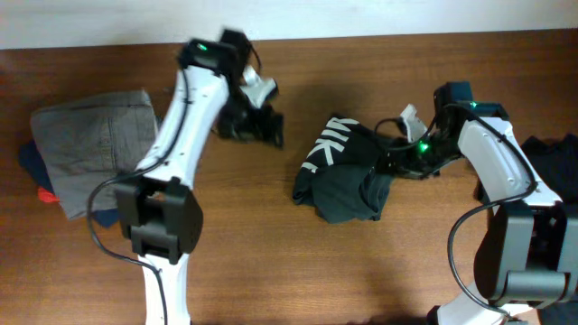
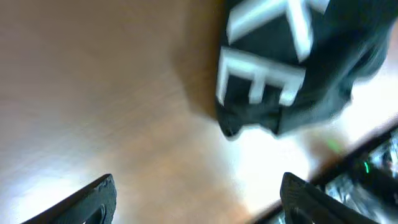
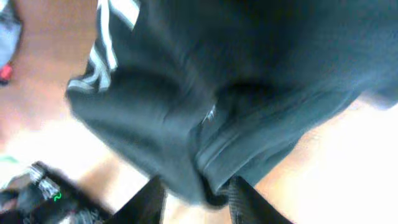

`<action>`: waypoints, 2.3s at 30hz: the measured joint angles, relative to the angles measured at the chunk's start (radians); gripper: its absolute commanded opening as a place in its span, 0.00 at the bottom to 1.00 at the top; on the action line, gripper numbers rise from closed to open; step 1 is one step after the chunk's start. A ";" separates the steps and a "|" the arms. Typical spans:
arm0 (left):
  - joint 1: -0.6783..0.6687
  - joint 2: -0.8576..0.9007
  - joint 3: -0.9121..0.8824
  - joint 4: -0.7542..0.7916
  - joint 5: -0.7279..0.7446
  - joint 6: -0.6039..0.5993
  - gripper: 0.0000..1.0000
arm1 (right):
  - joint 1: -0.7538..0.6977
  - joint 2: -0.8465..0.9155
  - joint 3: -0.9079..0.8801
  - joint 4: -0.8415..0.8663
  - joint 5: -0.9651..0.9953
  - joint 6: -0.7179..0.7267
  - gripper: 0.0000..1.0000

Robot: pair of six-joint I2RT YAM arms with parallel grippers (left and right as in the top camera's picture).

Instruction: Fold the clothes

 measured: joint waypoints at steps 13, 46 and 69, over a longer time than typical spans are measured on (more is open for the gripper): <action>-0.081 0.000 -0.364 0.207 0.167 0.035 0.84 | 0.126 -0.008 -0.174 0.124 -0.018 -0.061 0.50; -0.138 0.000 -0.387 0.337 0.183 -0.029 0.84 | 0.021 -0.190 -0.277 0.073 0.078 0.018 0.04; -0.166 0.000 -0.433 0.357 -0.051 -0.056 0.00 | 0.022 -0.190 -0.277 0.060 0.182 0.097 0.04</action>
